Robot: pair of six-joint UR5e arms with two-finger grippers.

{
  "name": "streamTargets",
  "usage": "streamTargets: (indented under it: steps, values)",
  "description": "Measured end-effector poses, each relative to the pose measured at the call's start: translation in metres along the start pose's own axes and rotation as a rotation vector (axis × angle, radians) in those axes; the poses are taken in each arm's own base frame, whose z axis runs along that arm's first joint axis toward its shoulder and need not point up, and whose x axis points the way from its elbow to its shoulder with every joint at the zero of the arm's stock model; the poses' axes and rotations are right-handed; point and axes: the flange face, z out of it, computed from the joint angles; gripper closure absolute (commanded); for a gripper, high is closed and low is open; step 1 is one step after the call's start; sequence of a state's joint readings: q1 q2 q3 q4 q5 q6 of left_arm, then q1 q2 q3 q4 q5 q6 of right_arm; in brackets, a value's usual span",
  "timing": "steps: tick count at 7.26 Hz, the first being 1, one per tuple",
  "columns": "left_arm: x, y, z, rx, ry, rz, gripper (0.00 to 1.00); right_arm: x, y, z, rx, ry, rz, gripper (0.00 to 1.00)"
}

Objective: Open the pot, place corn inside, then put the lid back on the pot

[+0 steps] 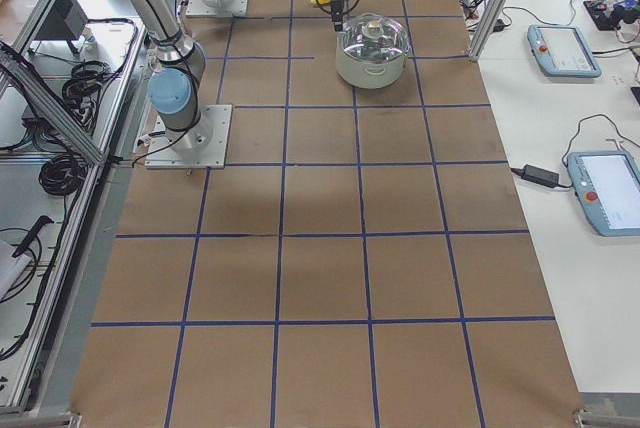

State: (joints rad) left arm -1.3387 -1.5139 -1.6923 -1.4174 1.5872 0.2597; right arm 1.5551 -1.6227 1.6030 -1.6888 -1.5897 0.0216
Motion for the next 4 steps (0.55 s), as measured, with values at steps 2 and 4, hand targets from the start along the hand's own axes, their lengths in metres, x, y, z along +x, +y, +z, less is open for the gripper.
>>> streamTargets:
  steps: [2,4]
  values:
    - [-0.087,-0.011,0.038,-0.029,0.032,-0.119,0.02,-0.049,-0.043,0.030,0.008,-0.004,-0.084,0.05]
    - [-0.112,-0.011,0.080,-0.017,0.025,-0.317,0.07,-0.100,-0.085,0.082,-0.016,-0.016,-0.142,0.05]
